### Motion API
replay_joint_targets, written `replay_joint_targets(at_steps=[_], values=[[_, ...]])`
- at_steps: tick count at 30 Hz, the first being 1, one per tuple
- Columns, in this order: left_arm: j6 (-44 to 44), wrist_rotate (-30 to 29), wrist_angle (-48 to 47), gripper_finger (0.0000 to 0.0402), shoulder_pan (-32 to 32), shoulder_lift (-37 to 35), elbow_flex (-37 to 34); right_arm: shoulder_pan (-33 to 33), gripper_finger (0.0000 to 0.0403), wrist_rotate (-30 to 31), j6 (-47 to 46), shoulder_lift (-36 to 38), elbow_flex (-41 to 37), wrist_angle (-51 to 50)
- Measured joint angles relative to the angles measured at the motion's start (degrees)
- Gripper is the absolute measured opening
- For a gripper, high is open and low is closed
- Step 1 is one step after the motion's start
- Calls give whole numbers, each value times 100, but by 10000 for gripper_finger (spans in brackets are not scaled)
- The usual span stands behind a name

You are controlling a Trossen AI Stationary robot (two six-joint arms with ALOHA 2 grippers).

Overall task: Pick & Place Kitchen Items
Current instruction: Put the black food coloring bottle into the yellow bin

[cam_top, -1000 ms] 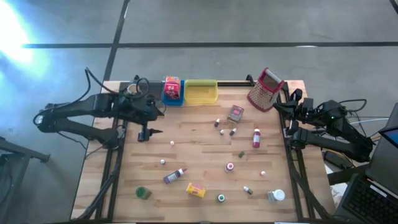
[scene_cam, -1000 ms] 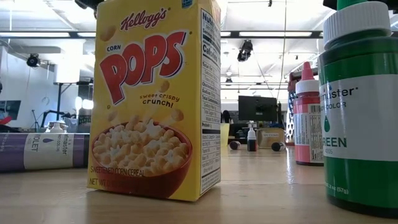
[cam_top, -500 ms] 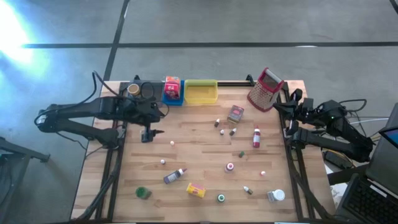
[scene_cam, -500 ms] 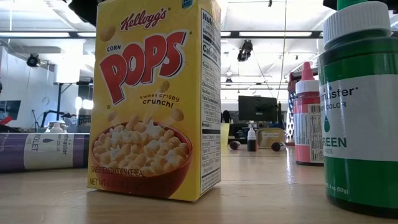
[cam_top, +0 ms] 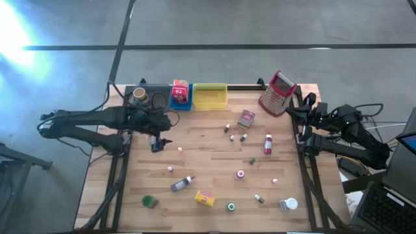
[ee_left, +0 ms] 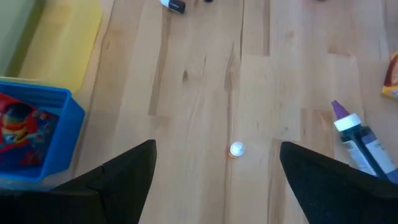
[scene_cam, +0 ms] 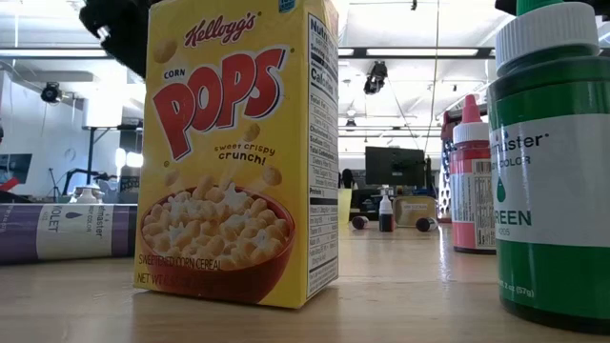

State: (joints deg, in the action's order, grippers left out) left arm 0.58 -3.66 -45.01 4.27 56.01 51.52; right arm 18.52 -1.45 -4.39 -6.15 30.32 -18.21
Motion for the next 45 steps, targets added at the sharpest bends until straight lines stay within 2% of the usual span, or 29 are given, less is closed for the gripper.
replay_joint_targets(at_steps=[5,13,25,31,39,45], values=[[231,-1,112,345,0,82,-105,-2,8,-1,3,0,-2,0],[-161,-2,109,344,2,480,-25,-2,8,0,-2,1,-2,1],[212,7,171,341,2,986,40,-2,8,0,3,1,-1,0],[1,9,-333,341,2,813,15,-2,8,0,-2,2,-1,0],[-549,-98,-1014,341,3,245,-277,-2,8,0,3,0,-2,0],[-693,-96,-815,341,2,-149,-433,-2,8,-2,-2,2,-2,2]])
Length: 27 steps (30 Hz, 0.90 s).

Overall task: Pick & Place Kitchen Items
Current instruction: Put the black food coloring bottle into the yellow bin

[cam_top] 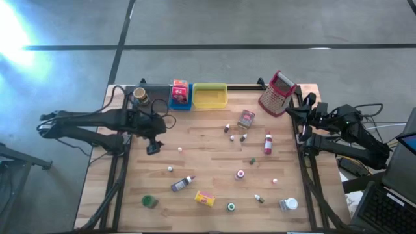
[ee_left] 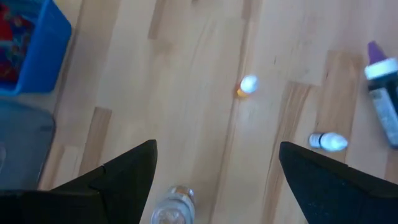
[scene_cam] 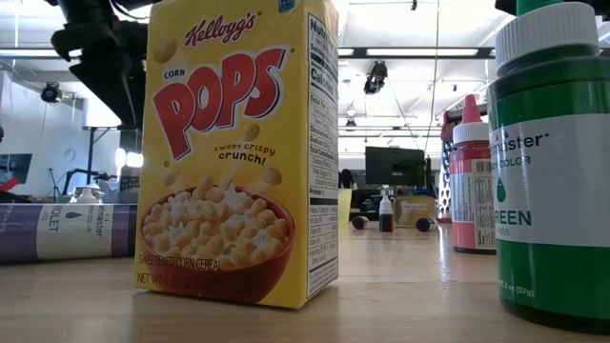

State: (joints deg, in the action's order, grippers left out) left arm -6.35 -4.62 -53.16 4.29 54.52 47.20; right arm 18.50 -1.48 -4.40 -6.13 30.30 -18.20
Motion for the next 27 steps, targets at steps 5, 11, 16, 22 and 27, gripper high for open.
replay_joint_targets(at_steps=[5,11,16,22,27], values=[[171,97,451,341,-46,-137,-197,0,8,2,1,-1,0,-2],[257,-20,434,341,-46,-424,-227,0,8,0,7,-1,0,-2],[473,-191,827,340,-46,-1177,-273,0,8,0,7,0,0,-2],[734,-407,1426,339,-46,-2198,-556,0,8,1,2,-1,2,-2],[754,-768,1590,339,-46,-2968,-892,0,8,0,3,-2,0,0]])
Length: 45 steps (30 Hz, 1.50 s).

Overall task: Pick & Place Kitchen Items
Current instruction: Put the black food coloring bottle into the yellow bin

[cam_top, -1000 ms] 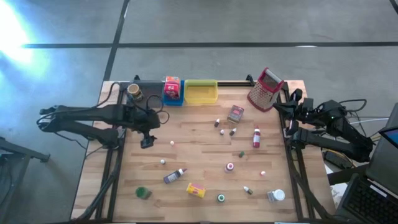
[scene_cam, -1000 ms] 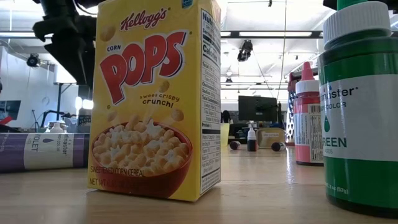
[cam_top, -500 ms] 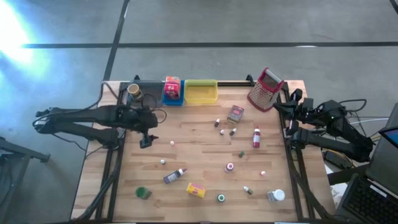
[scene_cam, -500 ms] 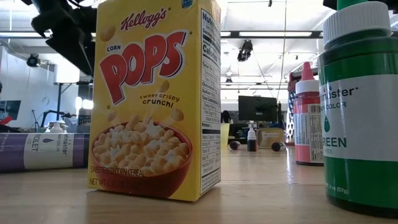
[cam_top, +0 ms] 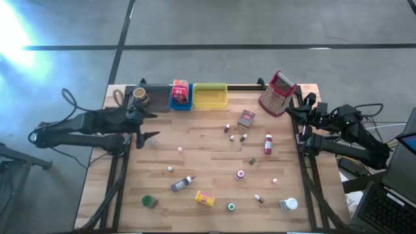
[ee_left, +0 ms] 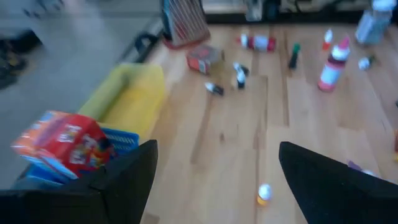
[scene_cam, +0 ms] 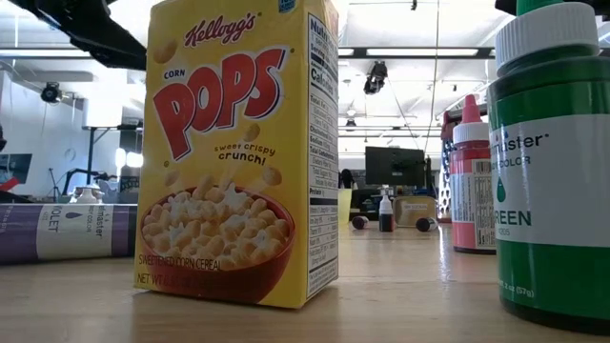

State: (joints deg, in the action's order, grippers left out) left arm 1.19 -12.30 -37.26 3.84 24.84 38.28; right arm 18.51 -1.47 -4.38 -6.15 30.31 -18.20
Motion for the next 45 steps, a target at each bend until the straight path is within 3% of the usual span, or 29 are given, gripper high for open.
replay_joint_targets(at_steps=[10,19,25,29,33,45], values=[[-96,-159,24,339,-1,-777,-293,2,8,0,-99,2,0,0],[-118,-161,-5,339,-2,-792,-304,0,8,0,-96,0,0,347],[-119,-160,-6,339,-2,-791,-304,0,8,-2,-919,0,0,854],[-118,-159,-7,339,-2,-789,-304,2,8,-436,-842,-129,2,896],[-118,-155,-8,339,-2,-789,-304,-3,8,-805,-803,-575,2,1172],[-120,-155,-6,339,0,-789,-301,0,8,-759,-548,-2513,11,2649]])
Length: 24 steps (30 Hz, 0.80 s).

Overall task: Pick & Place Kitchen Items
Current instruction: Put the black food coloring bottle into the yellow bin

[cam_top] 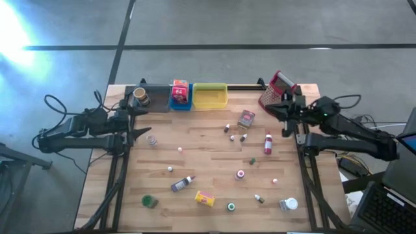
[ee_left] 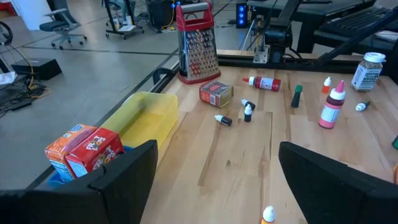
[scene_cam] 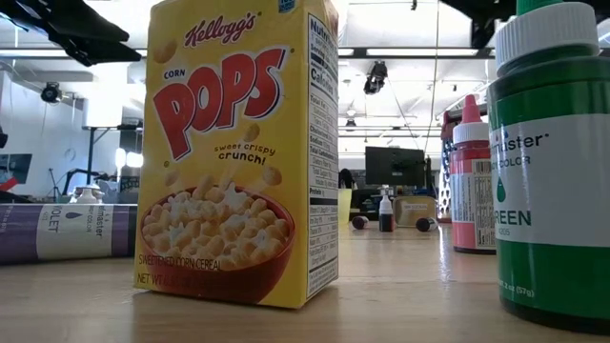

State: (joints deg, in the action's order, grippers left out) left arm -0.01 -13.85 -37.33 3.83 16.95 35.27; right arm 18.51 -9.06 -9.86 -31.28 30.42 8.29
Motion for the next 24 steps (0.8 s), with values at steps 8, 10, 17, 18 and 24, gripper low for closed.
replay_joint_targets(at_steps=[8,10,17,18,24], values=[[2,1,-1,339,0,0,0,-1,11,62,60,-1180,941,-955],[2,0,0,339,0,0,0,2,18,164,95,-1486,1303,-1425],[2,0,-1,339,0,0,2,-1,61,181,57,-2647,2447,-2996],[1,0,-1,339,-1,0,2,-1,67,181,56,-2822,2588,-3194],[2,0,0,339,-2,0,2,2,101,181,41,-3772,3349,-3894]])
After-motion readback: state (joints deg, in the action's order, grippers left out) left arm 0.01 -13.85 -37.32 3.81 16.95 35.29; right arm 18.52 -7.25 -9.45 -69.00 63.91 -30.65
